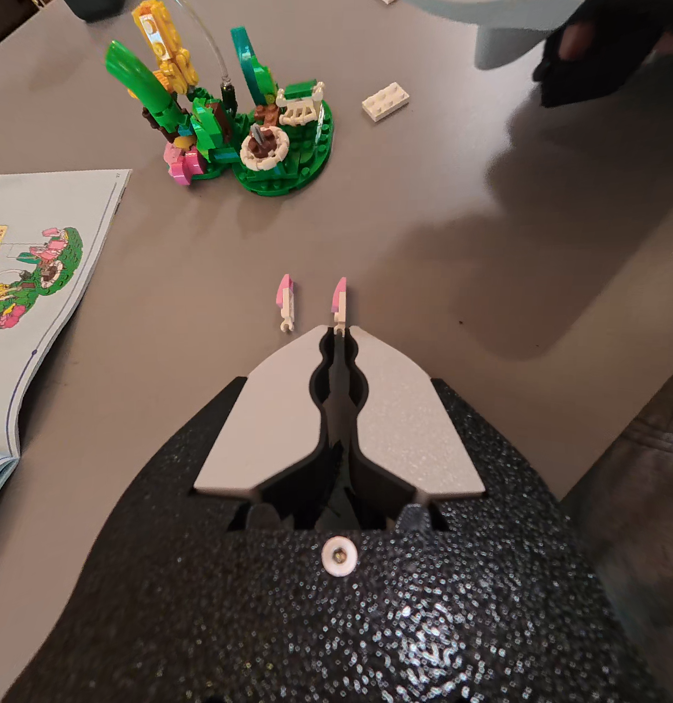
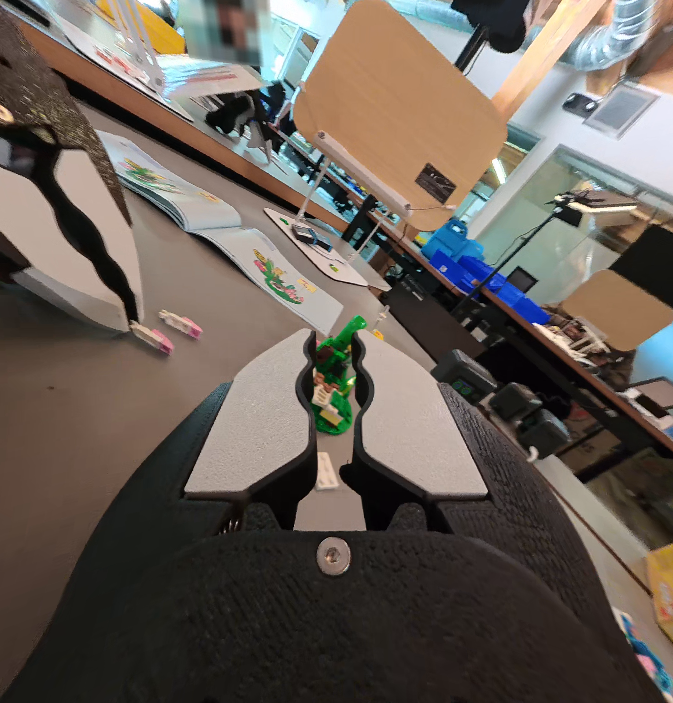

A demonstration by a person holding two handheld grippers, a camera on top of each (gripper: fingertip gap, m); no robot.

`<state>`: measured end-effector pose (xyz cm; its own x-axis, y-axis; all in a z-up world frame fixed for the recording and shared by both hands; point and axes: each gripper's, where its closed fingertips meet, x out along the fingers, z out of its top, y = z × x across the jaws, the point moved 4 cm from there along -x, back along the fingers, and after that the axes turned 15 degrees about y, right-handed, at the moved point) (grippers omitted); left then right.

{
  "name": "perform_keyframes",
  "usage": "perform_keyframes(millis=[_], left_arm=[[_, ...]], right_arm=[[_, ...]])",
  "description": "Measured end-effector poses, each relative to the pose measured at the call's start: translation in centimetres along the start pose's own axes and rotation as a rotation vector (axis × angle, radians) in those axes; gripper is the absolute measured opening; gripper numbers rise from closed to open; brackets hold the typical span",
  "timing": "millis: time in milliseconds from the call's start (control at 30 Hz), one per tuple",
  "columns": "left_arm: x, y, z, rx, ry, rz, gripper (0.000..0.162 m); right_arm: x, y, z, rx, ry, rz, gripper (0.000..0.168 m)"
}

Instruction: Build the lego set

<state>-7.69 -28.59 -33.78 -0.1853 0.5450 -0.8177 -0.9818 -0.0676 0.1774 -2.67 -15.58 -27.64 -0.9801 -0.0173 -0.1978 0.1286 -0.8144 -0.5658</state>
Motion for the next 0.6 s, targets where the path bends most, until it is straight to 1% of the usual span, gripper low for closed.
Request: perform_keyframes(millis=[33, 133, 267, 600], left_arm=[[0.0, 0.0, 0.0, -0.001, -0.001, -0.001, 0.005], [0.1, 0.0, 0.1, -0.004, 0.0, -0.008, 0.005], [-0.2, 0.1, 0.0, 0.009, -0.008, 0.0, 0.019], [-2.7, 0.9, -0.7, -0.039, -0.143, 0.015, 0.021]], right_arm=[[0.1, -0.4, -0.2, -0.004, -0.001, -0.027, 0.016], [0.3, -1.6, -0.6, 0.028, 0.002, -0.087, 0.016], [0.1, -2.8, -1.0, 0.056, 0.003, -0.148, 0.016], [0.0, -3.6, -1.4, 0.055, 0.025, -0.218, 0.013]])
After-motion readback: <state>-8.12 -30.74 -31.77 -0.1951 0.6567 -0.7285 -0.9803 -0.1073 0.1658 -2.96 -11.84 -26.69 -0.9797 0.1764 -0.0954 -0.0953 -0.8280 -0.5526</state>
